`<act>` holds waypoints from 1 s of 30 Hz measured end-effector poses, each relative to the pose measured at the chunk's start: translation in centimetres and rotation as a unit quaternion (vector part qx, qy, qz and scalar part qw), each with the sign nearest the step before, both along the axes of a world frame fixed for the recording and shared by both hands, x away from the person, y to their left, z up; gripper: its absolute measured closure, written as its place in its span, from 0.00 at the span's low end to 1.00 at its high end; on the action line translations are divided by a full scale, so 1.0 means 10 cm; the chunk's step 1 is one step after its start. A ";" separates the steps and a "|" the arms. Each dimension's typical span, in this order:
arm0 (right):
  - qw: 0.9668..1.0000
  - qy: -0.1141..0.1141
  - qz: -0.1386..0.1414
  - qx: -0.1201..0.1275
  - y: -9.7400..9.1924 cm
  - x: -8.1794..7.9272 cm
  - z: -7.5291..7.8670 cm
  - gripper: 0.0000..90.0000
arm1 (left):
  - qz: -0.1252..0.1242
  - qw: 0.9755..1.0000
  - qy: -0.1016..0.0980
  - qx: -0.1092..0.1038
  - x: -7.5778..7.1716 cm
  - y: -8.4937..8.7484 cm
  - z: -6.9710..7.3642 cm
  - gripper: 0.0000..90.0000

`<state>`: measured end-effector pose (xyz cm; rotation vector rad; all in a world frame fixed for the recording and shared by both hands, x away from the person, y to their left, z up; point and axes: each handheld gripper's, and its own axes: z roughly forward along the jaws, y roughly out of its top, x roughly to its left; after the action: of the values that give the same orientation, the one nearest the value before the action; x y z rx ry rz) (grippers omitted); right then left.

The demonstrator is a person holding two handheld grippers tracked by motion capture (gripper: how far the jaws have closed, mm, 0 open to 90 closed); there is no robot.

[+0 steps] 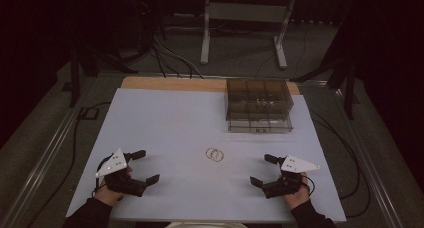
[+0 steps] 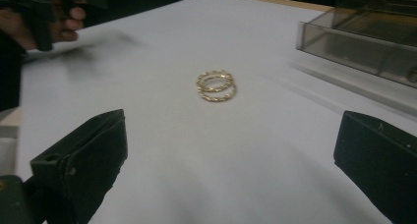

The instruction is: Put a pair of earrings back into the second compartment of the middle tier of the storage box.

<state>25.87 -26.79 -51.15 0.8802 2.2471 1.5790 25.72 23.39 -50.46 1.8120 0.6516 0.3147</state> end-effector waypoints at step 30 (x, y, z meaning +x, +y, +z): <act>0.999 -0.006 -0.030 0.010 0.08 0.00 0.36 0.00 | -0.006 1.000 0.006 -0.017 0.02 -0.06 0.03 0.01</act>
<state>25.84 -26.03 -47.50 0.9315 2.1784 1.5795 25.93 22.74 -50.12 1.7854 0.6507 0.2819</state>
